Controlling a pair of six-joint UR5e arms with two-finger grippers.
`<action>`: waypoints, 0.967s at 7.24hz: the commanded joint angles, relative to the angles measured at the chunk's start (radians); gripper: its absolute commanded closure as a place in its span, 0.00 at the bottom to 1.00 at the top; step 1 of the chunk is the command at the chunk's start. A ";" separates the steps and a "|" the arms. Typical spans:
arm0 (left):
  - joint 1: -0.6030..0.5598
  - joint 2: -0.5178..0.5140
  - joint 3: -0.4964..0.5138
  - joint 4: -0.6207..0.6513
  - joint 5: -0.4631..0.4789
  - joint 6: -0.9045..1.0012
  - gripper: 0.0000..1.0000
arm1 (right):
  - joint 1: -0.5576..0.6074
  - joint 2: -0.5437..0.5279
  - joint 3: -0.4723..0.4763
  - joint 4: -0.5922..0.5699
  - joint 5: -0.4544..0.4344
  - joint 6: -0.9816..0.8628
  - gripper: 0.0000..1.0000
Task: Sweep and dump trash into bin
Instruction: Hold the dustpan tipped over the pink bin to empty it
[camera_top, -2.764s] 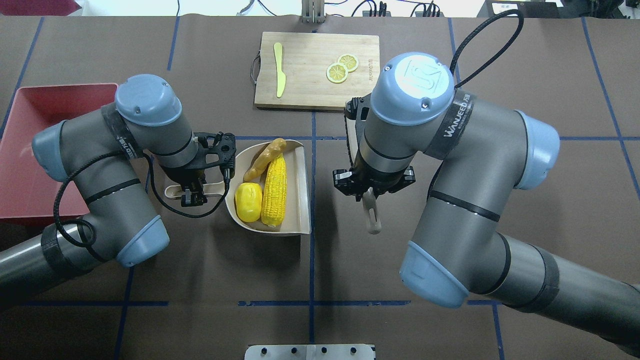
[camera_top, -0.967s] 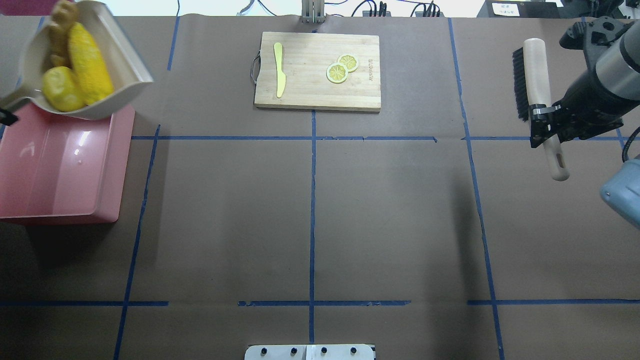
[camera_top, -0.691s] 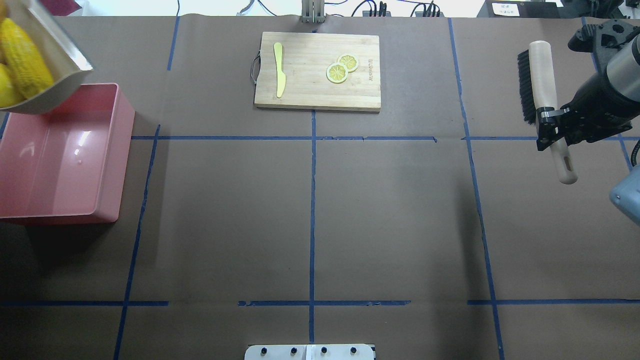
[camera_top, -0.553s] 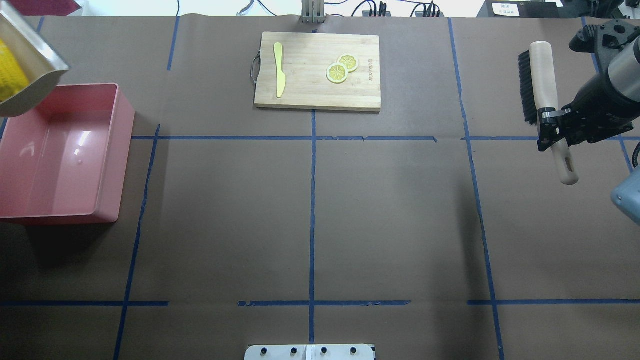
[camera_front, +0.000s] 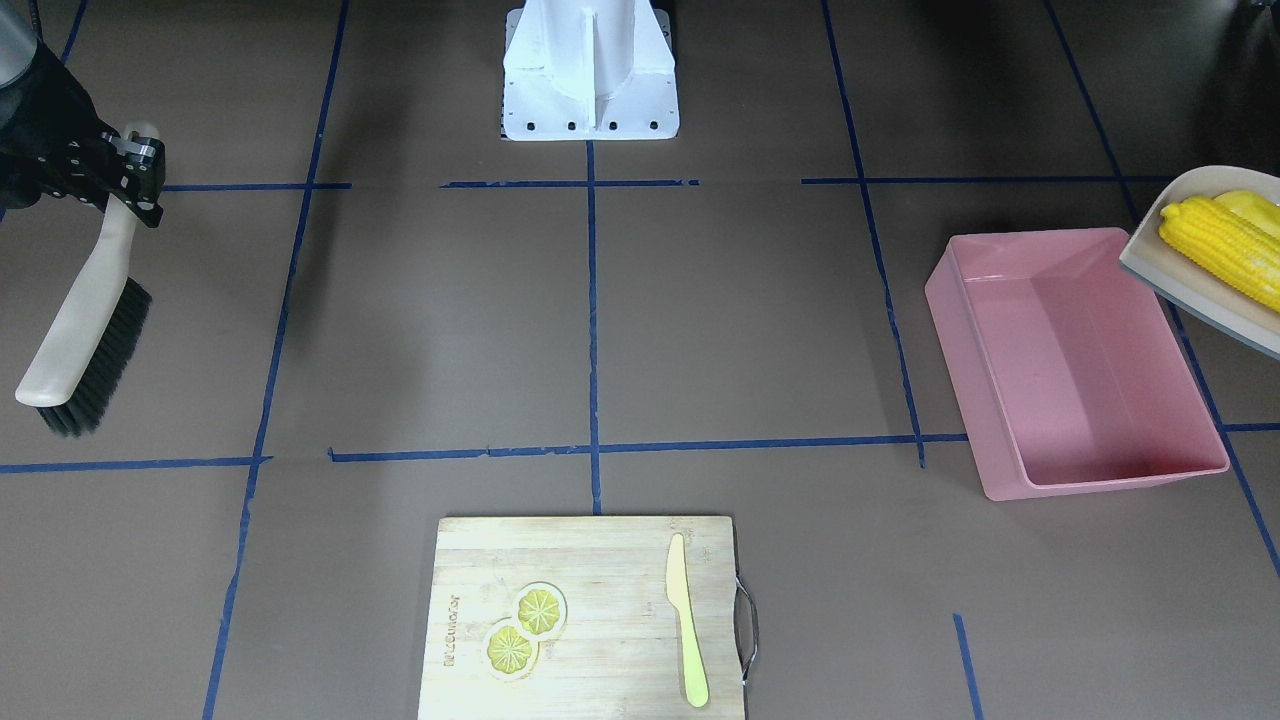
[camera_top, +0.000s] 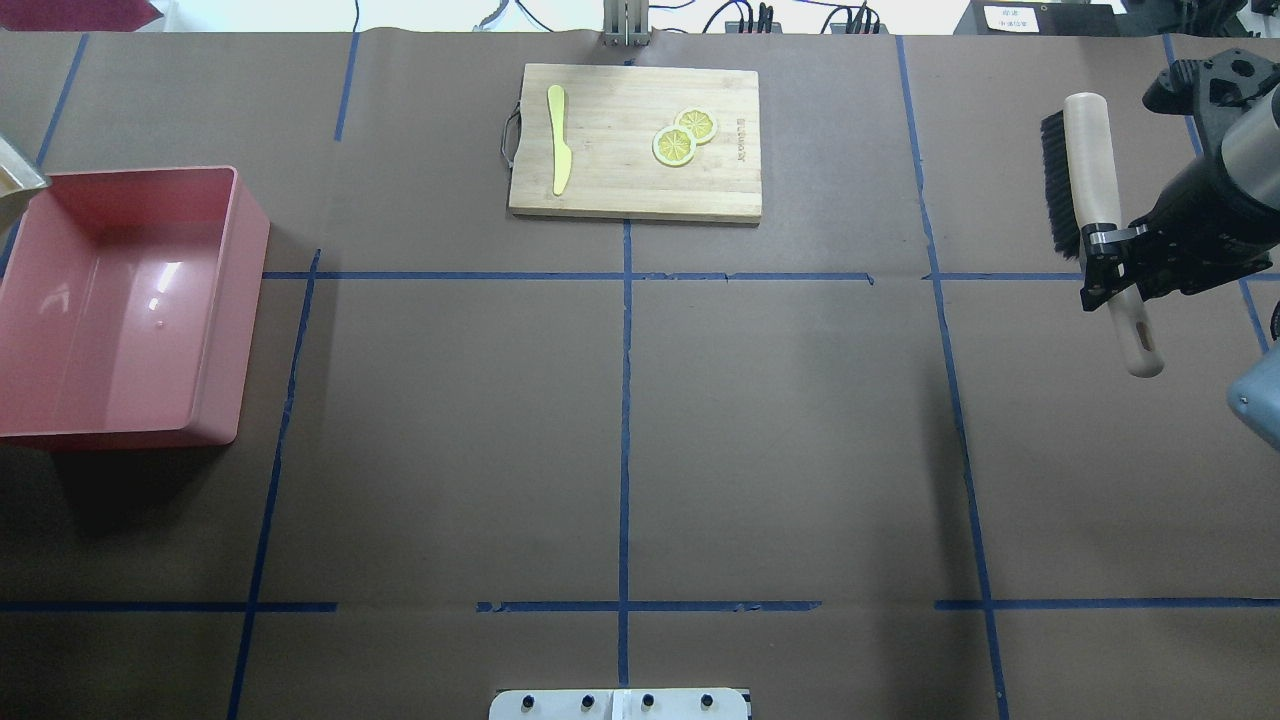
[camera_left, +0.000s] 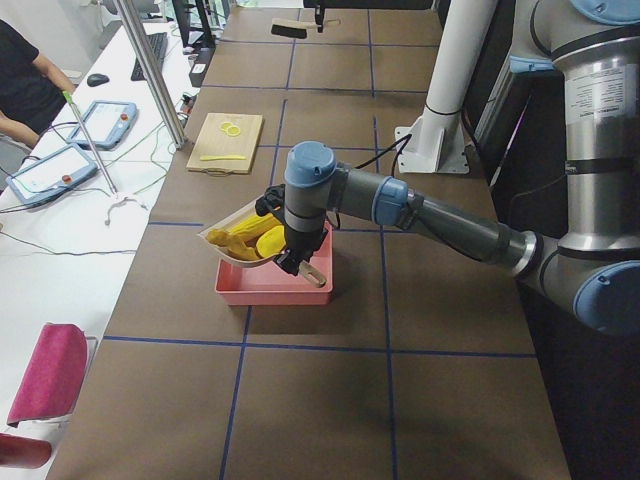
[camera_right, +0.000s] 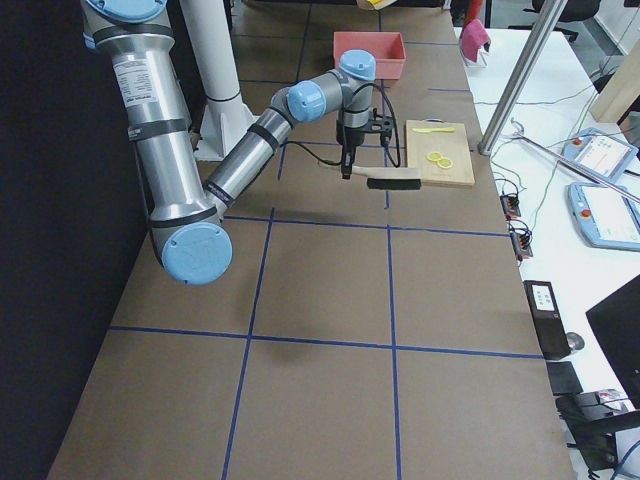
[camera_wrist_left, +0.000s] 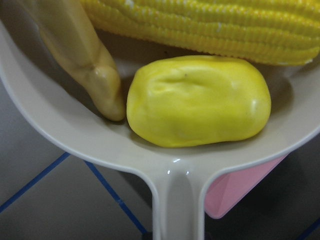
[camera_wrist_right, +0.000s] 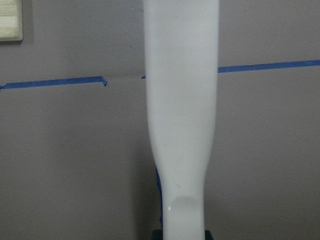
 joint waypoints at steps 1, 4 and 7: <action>0.045 0.000 -0.010 0.004 0.185 0.010 1.00 | 0.000 -0.008 0.003 0.001 0.006 -0.002 1.00; 0.178 0.005 -0.080 0.123 0.432 0.065 1.00 | 0.000 -0.010 0.003 0.001 0.013 -0.003 1.00; 0.241 -0.012 -0.129 0.279 0.645 0.241 1.00 | 0.000 -0.010 0.003 0.001 0.013 -0.003 1.00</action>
